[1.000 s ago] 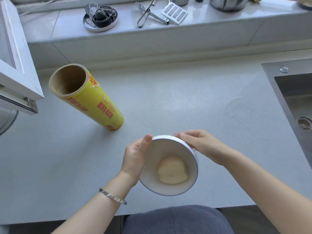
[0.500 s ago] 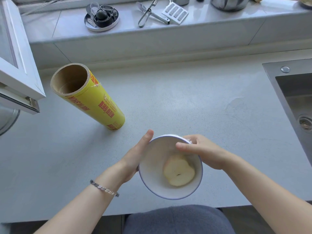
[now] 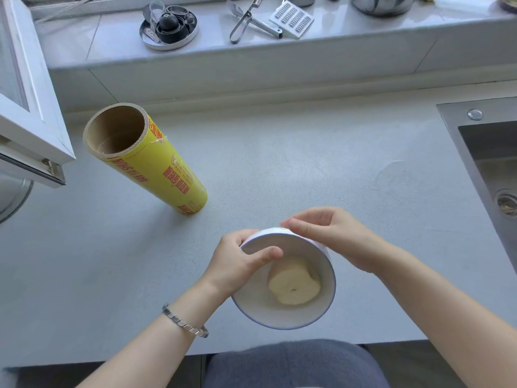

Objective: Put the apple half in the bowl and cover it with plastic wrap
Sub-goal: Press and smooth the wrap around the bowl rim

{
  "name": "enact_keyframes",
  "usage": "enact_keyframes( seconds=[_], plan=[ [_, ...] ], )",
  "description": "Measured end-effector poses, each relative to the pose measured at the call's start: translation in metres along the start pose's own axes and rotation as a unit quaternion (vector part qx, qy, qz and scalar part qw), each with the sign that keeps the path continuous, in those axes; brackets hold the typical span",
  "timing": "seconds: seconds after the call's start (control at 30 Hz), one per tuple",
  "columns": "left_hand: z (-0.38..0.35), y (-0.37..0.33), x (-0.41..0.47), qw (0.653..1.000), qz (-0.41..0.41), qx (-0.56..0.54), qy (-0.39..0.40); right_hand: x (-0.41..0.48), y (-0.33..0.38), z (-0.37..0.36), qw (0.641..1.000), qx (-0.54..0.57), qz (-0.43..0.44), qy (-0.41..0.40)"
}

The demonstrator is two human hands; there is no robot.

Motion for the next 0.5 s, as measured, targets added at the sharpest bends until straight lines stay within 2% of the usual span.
enact_keyframes(
  seconds=[0.1, 0.27, 0.4, 0.5],
  plan=[
    [0.001, 0.001, 0.0, 1.0, -0.014, 0.025, -0.004, 0.005, 0.01, 0.005, 0.996, -0.083, -0.036, 0.008],
    [0.0, 0.004, 0.0, 0.998, 0.005, 0.061, -0.013, 0.015, 0.018, 0.005, 0.974, -0.18, -0.117, 0.076],
    [-0.004, 0.009, -0.003, 0.998, 0.023, 0.063, 0.002, 0.011, 0.021, -0.004, 0.927, -0.317, -0.158, 0.126],
    [-0.006, 0.011, -0.004, 0.998, 0.021, 0.057, 0.014, 0.007, 0.021, -0.013, 0.902, -0.379, -0.159, 0.132]
  ],
)
Point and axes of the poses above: each hand's wrist, its own x-axis towards the middle knuckle, its own z-axis out of the back of the hand, y = z × x, the point moved 5 cm from there along x, towards the middle knuckle, and after that the axes turned 9 degrees about y, right-handed, at the moved point
